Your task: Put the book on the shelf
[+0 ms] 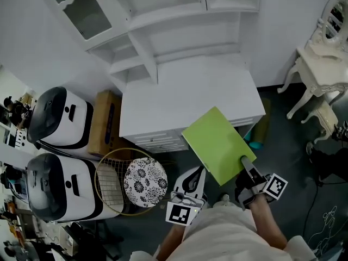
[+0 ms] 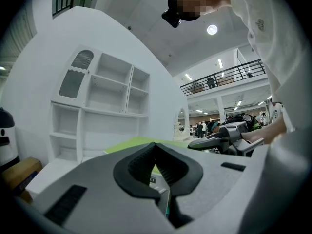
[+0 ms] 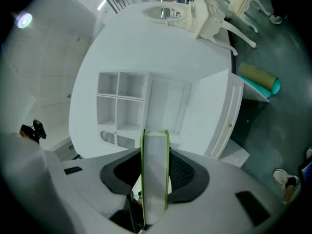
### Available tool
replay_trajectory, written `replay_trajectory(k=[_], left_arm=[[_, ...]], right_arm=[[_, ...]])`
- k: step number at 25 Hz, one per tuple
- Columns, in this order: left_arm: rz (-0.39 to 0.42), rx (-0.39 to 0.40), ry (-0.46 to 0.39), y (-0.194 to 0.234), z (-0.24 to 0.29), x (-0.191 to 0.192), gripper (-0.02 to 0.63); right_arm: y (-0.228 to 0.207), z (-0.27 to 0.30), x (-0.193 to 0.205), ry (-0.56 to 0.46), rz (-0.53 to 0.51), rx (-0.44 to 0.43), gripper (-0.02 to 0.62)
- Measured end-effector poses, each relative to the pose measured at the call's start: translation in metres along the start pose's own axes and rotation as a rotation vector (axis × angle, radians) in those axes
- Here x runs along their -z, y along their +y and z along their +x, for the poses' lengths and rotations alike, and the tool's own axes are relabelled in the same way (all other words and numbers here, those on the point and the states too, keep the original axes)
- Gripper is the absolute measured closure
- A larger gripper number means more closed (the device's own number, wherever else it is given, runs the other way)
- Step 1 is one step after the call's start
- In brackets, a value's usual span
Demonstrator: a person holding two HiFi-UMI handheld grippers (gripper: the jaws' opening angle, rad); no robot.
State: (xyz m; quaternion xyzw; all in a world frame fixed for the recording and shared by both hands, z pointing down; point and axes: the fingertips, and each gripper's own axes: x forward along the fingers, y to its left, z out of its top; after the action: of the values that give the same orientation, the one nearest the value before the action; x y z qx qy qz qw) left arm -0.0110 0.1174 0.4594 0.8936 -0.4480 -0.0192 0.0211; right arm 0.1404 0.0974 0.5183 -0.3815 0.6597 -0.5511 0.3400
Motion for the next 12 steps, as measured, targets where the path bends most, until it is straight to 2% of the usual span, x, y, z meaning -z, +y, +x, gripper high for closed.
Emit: replay_trajectory(k=[7, 12], left_arm=[[0.034, 0.043, 0.002, 0.045, 0.009, 0.001, 0.603], [-0.003, 0.044, 0.003, 0.079, 0.007, 0.0, 0.603]], right_arm=[[0.0, 0.046, 0.018, -0.016, 0.0, -0.003, 0.445], [0.001, 0.074, 0.032, -0.021, 0.006, 0.012, 0.445]])
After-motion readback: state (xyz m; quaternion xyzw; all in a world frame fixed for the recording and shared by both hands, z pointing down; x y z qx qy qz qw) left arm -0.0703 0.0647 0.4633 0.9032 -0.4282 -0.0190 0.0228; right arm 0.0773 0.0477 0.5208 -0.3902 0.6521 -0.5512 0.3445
